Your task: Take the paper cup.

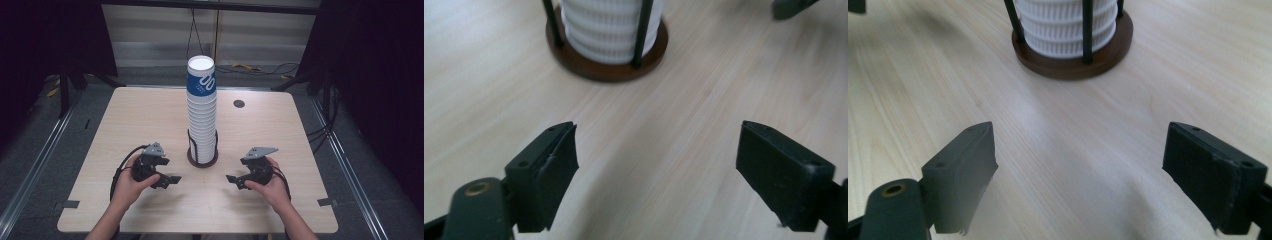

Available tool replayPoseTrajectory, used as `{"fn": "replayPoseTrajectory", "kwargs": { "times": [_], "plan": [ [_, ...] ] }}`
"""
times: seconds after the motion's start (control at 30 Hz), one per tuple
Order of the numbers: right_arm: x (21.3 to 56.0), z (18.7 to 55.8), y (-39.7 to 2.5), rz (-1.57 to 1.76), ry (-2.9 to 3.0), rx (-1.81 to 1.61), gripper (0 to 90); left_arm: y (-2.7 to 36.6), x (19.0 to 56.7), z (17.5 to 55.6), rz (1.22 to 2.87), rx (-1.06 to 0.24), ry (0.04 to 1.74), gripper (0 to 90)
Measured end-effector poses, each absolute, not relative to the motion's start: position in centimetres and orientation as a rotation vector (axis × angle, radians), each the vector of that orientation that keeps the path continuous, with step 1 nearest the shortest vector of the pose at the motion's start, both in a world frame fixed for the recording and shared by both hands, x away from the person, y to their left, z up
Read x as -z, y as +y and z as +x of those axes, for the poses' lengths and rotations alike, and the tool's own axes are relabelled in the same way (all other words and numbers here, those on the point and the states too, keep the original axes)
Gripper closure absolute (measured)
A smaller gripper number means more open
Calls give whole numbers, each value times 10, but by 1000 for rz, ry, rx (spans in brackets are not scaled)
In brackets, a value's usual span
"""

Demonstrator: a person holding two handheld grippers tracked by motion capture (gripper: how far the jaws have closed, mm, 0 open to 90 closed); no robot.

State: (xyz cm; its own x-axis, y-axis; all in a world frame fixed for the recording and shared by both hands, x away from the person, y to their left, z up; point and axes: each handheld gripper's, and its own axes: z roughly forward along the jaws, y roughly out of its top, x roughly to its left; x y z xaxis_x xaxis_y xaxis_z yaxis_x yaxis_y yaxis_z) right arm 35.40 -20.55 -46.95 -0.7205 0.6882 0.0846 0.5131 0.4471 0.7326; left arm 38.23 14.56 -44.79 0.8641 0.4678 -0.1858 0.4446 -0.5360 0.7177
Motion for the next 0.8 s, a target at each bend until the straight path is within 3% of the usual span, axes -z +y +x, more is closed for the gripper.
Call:
{"fn": "replayPoseTrajectory", "kwargs": {
  "times": [0.3, 0.8],
  "plan": [
    [435, 360, -203, 988, 2486, -1146, 131, 144, 405, 392, 2190, -65, 612, 159],
    [361, 376, -183, 872, 2505, -1214, 131, 137, 387, 400, 2160, -60, 608, 158]
  ]
}}
